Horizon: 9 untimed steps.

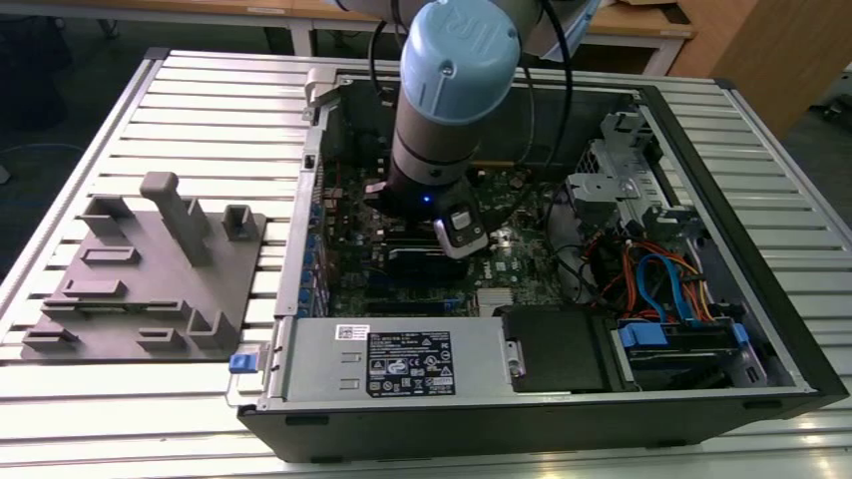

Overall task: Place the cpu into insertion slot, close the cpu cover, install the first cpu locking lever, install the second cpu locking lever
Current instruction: 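Install the second cpu locking lever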

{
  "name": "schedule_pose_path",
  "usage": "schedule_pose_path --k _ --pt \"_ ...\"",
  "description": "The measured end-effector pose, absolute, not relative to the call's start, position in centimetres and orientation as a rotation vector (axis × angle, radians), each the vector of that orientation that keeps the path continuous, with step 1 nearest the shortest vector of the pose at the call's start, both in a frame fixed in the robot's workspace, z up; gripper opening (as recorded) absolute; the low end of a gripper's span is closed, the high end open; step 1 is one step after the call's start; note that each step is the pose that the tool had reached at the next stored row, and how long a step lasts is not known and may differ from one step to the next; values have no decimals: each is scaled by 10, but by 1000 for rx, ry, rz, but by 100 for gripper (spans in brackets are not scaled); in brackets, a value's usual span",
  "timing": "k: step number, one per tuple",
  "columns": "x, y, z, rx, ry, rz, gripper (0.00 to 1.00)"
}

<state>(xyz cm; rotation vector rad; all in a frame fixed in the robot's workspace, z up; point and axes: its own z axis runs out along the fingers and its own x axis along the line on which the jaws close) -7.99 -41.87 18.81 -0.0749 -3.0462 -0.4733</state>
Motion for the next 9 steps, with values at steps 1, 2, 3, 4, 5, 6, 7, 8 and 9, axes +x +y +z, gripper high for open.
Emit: schedule_pose_path --k 1,2,3,4,5,6,7,8,9 --pt "-80 -418 188 -75 -3046 -474 10" --pt "-81 -418 188 -75 -3046 -474 10" --pt "-81 -418 188 -75 -3046 -473 10" --pt "-81 -418 189 -75 -3046 -473 10" --pt "-81 -418 189 -75 -3046 -473 10" --pt "-81 -418 189 -75 -3046 -474 10" --pt "-82 -418 190 -75 -3046 -474 10" --pt "-82 -418 191 -75 -3046 -474 10" --pt "-82 -418 192 -75 -3046 -474 10"
